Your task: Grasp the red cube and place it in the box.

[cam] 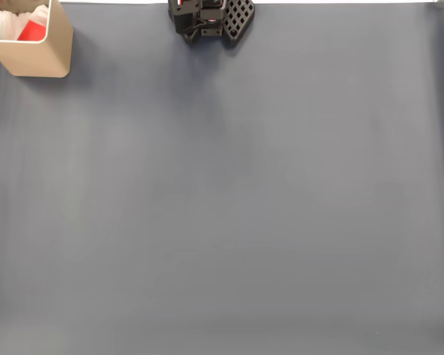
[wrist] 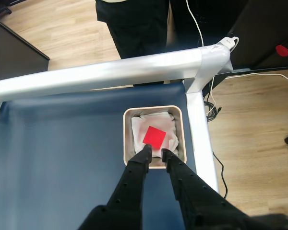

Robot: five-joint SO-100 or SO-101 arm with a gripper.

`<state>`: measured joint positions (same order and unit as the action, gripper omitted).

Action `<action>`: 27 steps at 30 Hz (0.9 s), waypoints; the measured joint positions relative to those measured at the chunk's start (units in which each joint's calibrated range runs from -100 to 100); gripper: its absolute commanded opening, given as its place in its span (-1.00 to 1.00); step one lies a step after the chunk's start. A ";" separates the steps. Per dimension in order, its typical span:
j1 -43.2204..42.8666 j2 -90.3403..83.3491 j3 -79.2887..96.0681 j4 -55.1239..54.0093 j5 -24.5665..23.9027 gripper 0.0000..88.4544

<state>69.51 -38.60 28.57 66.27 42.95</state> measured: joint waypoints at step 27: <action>-35.31 -6.95 2.53 -1.67 3.76 -1.00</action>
<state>34.20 -45.55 31.10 64.60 46.72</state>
